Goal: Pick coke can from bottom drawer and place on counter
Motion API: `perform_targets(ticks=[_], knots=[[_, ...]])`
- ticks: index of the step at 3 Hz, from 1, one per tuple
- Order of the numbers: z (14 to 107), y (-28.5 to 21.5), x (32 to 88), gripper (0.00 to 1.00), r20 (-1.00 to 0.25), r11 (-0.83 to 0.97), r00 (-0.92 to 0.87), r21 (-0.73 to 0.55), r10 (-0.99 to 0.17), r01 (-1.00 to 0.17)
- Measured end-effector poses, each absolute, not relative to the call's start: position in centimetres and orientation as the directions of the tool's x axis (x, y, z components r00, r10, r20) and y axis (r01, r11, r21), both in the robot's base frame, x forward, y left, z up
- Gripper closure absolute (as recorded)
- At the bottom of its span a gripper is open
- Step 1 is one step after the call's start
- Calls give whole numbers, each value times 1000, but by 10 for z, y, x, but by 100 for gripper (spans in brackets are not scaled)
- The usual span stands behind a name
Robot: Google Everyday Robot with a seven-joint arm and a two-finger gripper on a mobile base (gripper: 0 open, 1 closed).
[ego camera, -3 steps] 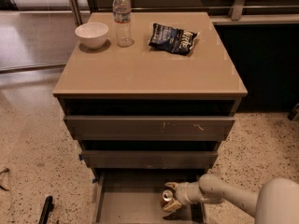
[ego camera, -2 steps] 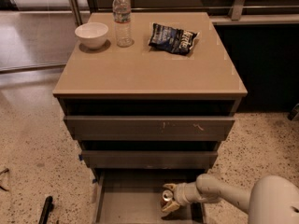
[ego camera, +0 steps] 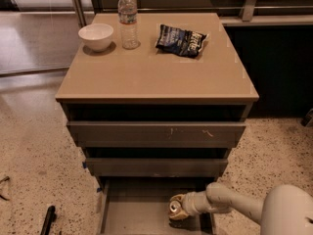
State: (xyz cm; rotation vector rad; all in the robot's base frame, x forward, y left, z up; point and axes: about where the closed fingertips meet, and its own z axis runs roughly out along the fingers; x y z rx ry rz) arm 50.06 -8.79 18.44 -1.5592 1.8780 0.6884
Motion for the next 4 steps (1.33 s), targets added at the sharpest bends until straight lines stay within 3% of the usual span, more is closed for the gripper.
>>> perform_targets(ticks=[1, 3, 4], knots=[[184, -88, 501, 96, -726, 177, -133, 16, -675, -984], [220, -91, 491, 100, -727, 212, -156, 15, -668, -977], [293, -94, 480, 100, -740, 261, -172, -4, -650, -965]])
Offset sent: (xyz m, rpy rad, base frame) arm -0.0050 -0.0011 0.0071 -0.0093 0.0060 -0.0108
